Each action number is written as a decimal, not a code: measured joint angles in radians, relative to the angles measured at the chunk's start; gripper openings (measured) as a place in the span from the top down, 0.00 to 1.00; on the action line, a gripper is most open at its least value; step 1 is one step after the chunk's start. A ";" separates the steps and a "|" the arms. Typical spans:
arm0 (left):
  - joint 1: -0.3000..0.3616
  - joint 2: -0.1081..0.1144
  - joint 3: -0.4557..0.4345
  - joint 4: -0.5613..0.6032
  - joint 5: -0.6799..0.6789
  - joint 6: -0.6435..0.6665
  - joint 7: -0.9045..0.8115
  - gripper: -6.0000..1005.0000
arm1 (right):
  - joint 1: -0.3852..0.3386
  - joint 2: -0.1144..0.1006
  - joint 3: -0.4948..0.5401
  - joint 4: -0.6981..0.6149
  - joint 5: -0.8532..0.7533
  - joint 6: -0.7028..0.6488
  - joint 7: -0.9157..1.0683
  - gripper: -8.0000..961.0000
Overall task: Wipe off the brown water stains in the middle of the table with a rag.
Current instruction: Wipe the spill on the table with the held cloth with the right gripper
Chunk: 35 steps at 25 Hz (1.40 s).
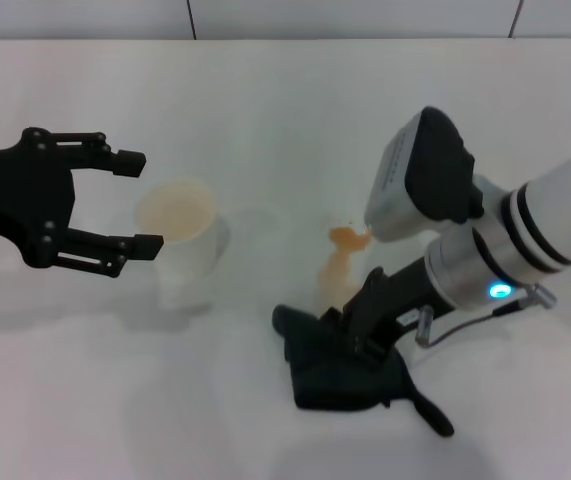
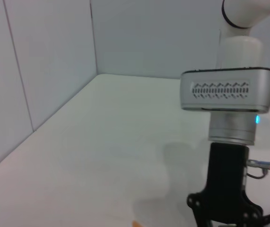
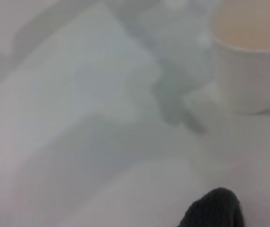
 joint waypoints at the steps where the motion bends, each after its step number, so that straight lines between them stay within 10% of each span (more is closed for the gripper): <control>1: 0.000 0.000 0.000 0.000 0.000 -0.002 0.000 0.12 | 0.004 0.000 0.010 0.003 -0.005 0.000 0.000 0.89; 35: -0.001 -0.002 -0.003 -0.013 0.000 -0.042 0.018 0.12 | 0.121 0.000 0.249 0.109 -0.201 0.072 0.100 0.88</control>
